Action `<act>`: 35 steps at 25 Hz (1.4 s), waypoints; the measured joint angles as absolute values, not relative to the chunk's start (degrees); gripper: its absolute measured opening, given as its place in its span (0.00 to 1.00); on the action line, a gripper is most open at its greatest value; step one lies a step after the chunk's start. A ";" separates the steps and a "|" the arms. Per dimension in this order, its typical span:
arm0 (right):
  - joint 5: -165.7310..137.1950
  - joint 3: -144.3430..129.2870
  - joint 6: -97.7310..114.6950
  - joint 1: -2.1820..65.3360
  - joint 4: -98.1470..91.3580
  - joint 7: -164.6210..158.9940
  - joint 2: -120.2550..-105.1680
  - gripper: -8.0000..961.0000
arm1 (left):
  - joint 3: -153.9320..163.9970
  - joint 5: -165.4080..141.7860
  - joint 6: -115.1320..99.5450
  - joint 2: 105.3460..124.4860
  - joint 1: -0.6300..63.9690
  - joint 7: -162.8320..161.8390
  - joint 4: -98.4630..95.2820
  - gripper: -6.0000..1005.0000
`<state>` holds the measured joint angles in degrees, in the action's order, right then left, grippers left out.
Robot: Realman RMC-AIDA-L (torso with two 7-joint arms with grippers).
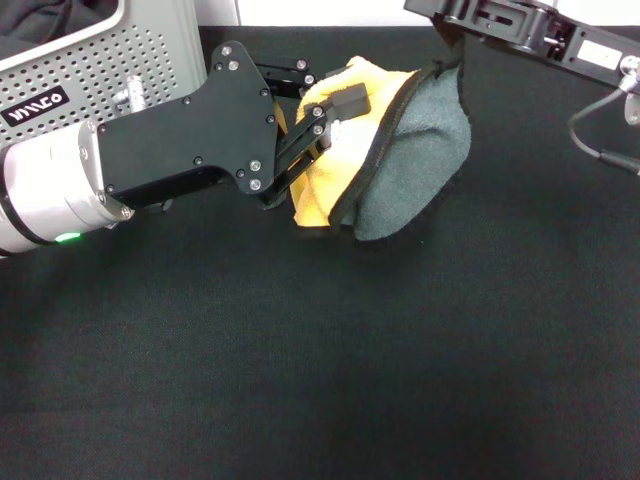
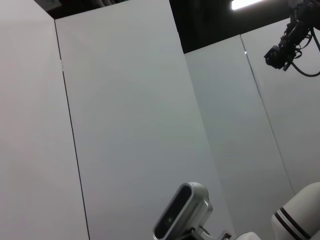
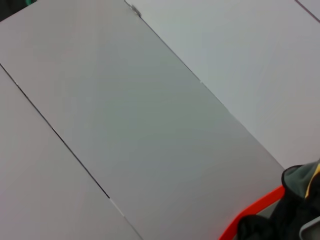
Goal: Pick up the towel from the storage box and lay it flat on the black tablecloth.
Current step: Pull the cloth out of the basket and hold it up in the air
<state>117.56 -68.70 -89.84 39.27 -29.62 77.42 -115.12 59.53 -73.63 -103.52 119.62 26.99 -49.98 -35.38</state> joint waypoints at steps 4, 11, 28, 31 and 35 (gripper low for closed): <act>117.69 -68.56 -90.81 38.62 -29.61 77.65 -114.92 0.19 | 59.45 -73.56 -103.48 119.68 26.90 -49.70 -35.33 0.07; 117.72 -68.47 -91.59 38.30 -29.62 77.84 -114.77 0.19 | 59.41 -73.33 -103.37 119.71 26.82 -49.23 -35.33 0.07; 117.21 -68.38 -92.64 36.91 -30.11 77.96 -114.06 0.23 | 59.41 -71.37 -103.28 119.70 26.45 -49.04 -35.29 0.07; 117.11 -68.38 -92.67 36.91 -30.15 78.32 -113.99 0.23 | 59.41 -71.27 -103.18 119.70 26.46 -48.99 -35.10 0.07; 117.24 -68.37 -92.75 36.78 -29.80 80.42 -113.98 0.23 | 59.41 -70.91 -103.17 119.70 26.50 -48.08 -34.16 0.07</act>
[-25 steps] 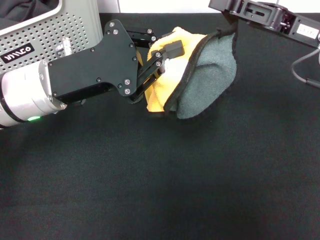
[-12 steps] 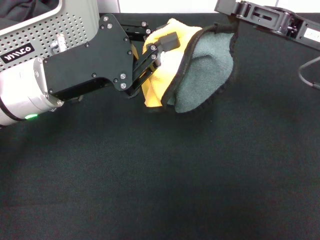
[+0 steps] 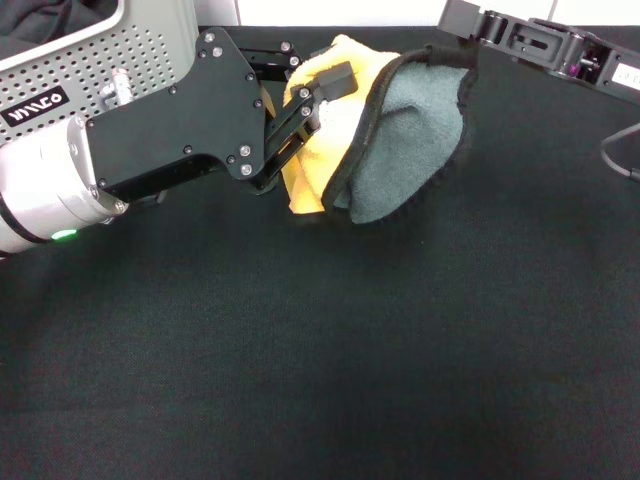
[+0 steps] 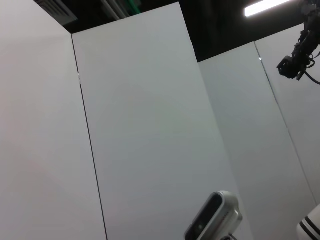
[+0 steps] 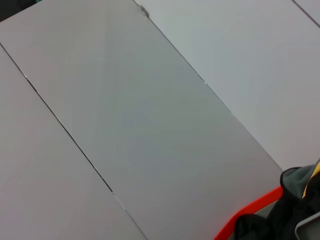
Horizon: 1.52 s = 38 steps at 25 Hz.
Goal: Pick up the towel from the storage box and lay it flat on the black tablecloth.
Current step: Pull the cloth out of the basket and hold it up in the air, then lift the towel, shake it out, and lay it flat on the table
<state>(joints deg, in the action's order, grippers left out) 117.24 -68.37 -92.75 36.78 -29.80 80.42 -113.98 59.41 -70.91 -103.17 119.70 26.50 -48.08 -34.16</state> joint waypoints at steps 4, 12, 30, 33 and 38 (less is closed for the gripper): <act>117.26 -68.01 -92.80 36.74 -30.00 80.95 -114.00 0.13 | 59.41 -70.33 -103.17 119.77 26.67 -47.02 -32.92 0.07; 117.26 -66.73 -92.80 36.82 -31.98 81.59 -114.02 0.02 | 59.41 -66.79 -103.18 119.97 26.53 -44.95 -29.27 0.07; 117.15 -57.32 -91.83 41.47 -42.87 78.98 -111.17 0.02 | 61.38 -63.63 -103.09 120.09 26.98 -49.56 -17.50 0.11; 117.18 -56.95 -90.38 41.66 -45.57 78.49 -110.97 0.02 | 62.94 -63.56 -103.07 120.11 26.95 -50.61 -16.69 0.14; 117.29 -55.98 -87.65 41.40 -50.21 77.18 -110.93 0.01 | 63.96 -63.38 -102.99 120.32 26.70 -52.47 -15.95 0.21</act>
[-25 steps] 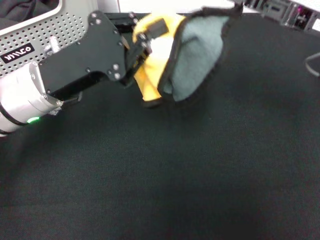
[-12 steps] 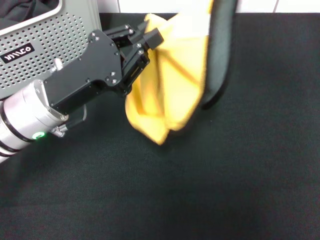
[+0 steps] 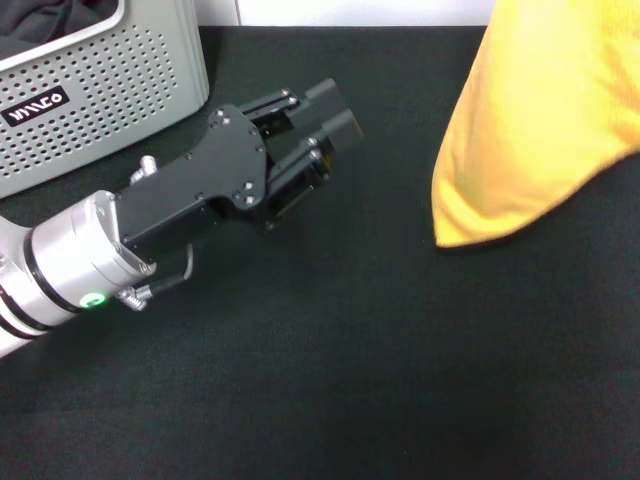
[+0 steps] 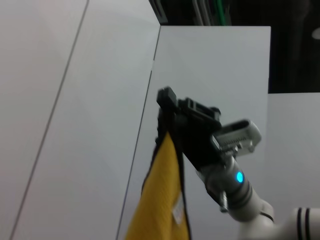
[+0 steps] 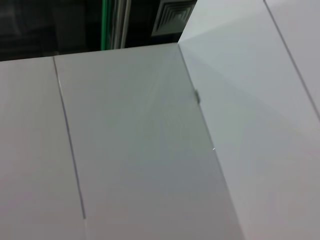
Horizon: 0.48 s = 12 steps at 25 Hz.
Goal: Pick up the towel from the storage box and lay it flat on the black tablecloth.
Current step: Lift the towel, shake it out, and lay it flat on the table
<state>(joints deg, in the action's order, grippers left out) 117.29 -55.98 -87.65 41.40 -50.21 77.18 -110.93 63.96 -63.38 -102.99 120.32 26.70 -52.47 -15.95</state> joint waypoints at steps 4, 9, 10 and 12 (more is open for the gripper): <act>117.26 -55.65 -84.93 41.25 -52.45 76.70 -111.00 0.01 | 67.26 -63.62 -102.95 120.40 27.08 -52.25 -15.92 0.34; 117.38 -54.97 -80.86 41.01 -54.03 77.77 -111.70 0.01 | 71.29 -63.59 -101.84 120.49 28.31 -51.91 -15.62 0.54; 117.48 -54.64 -80.09 40.83 -54.66 78.04 -112.05 0.01 | 71.78 -63.46 -101.65 120.56 28.47 -51.88 -15.57 0.58; 117.54 -54.14 -78.92 40.57 -55.95 78.63 -112.86 0.01 | 72.37 -63.21 -101.50 120.70 28.63 -51.64 -15.54 0.65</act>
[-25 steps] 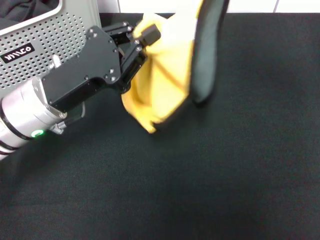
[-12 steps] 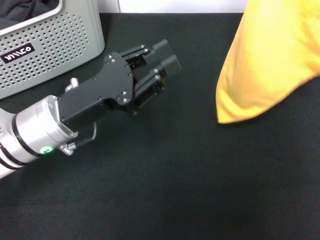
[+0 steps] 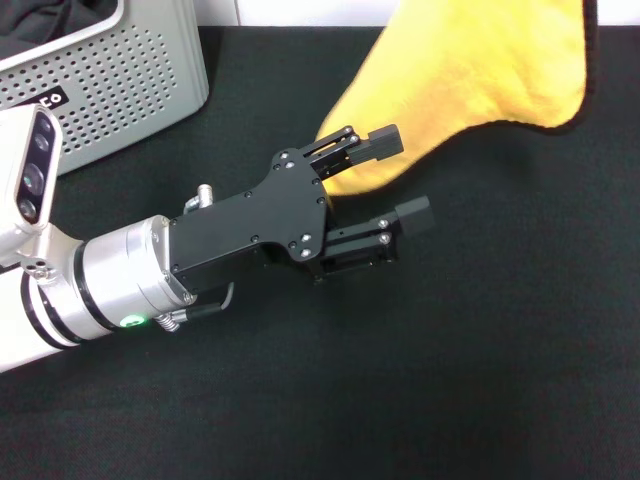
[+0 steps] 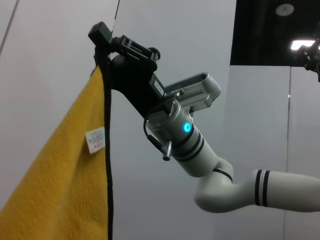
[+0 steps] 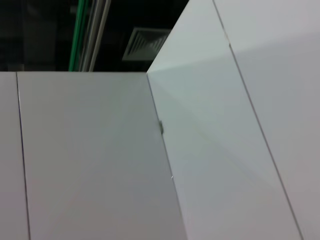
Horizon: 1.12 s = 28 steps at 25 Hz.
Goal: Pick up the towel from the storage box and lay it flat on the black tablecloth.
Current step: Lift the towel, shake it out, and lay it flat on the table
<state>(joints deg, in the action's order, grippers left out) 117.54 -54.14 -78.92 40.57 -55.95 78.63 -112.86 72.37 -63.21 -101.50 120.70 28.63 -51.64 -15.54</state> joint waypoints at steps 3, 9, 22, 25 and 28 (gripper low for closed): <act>117.63 -53.93 -77.05 40.48 -57.78 79.69 -114.21 0.01 | 72.54 -63.03 -101.48 120.78 28.88 -51.31 -15.51 0.75; 119.56 -57.85 -68.38 40.61 -59.75 83.51 -116.01 0.01 | 74.37 -62.01 -99.27 120.76 30.15 -50.92 -15.19 0.86; 126.26 -69.49 -53.43 43.52 -59.84 92.13 -116.15 0.01 | 98.50 -38.96 -84.66 120.76 32.63 -41.74 -17.97 0.86; 129.54 -72.12 -52.21 44.12 -59.94 95.24 -116.17 0.02 | 104.04 -30.66 -80.76 120.76 32.13 -37.56 -19.40 0.86; 132.53 -74.15 -50.35 44.73 -59.97 98.41 -116.19 0.02 | 107.88 -22.97 -77.78 120.76 31.60 -33.65 -20.04 0.86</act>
<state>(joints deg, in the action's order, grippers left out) 132.53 -74.15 -50.35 44.73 -59.97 98.41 -116.19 107.88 -22.97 -77.78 120.76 31.60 -33.65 -20.04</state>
